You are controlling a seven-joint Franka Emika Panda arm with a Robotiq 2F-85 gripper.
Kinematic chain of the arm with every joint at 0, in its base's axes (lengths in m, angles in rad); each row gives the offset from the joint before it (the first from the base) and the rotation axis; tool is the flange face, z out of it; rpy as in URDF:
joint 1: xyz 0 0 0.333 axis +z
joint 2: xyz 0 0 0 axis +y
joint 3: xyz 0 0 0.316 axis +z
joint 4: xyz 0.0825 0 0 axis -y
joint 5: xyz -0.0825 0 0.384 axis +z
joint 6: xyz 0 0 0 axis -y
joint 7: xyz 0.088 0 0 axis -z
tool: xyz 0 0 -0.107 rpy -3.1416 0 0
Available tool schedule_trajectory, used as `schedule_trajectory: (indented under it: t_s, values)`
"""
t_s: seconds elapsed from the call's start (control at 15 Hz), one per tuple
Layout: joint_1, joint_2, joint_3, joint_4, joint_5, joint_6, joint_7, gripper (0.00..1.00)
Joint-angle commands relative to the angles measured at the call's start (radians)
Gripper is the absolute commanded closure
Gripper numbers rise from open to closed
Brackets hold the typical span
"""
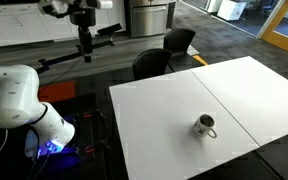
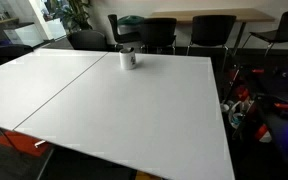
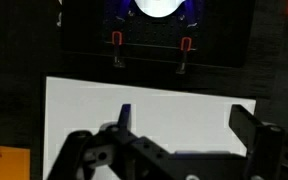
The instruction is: Remove the marker from the mug and place it on the table
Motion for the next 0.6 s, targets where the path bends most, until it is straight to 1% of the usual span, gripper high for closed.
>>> schedule_trajectory:
  t_s: [0.0, 0.33, 0.53]
  values:
    - [0.006, 0.002, -0.004, 0.002, -0.002, -0.002, 0.004, 0.00]
    - [0.006, 0.002, -0.004, 0.002, -0.002, -0.002, 0.004, 0.00]
    - [0.005, -0.002, -0.014, -0.006, -0.008, 0.064, -0.011, 0.00]
